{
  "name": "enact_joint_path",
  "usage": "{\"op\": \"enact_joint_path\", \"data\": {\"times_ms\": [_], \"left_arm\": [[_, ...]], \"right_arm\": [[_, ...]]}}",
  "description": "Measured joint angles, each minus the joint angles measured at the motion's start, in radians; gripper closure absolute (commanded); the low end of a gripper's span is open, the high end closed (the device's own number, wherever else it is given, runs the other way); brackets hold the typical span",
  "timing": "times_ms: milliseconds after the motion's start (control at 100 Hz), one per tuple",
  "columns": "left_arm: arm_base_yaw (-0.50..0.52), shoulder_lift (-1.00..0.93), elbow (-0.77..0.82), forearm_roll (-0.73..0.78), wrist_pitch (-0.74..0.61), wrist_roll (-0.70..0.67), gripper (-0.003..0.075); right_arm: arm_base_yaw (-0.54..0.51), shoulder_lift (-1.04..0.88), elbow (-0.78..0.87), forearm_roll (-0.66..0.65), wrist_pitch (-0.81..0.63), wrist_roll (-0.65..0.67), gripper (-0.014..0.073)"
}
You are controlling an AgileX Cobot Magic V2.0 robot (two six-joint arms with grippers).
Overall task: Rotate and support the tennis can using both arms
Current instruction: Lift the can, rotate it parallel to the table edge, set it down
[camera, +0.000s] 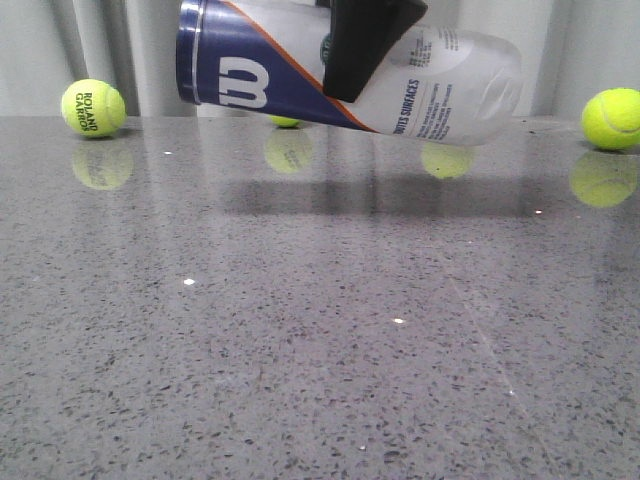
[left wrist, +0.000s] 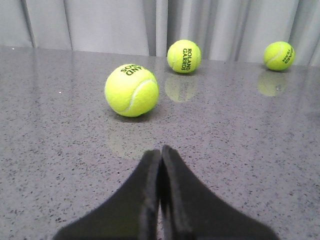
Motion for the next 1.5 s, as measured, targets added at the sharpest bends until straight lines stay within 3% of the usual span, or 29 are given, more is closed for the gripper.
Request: {"op": "enact_joint_path", "data": {"times_ms": [830,930,1080,1500], "left_arm": [[0.0,0.0,0.0,0.0,0.0,0.0,0.074],[0.0,0.0,0.0,0.0,0.0,0.0,0.074],[0.0,0.0,0.0,0.0,0.0,0.0,0.074],[0.0,0.0,0.0,0.0,0.0,0.0,0.074]], "right_arm": [[0.0,0.141,0.0,0.0,0.0,-0.033,0.0237],[0.0,0.143,-0.002,0.0,-0.002,-0.033,0.0159],[0.0,0.143,-0.004,0.0,-0.002,-0.033,-0.0075],[0.0,0.157,-0.017,0.0,-0.006,-0.033,-0.0052]]}}
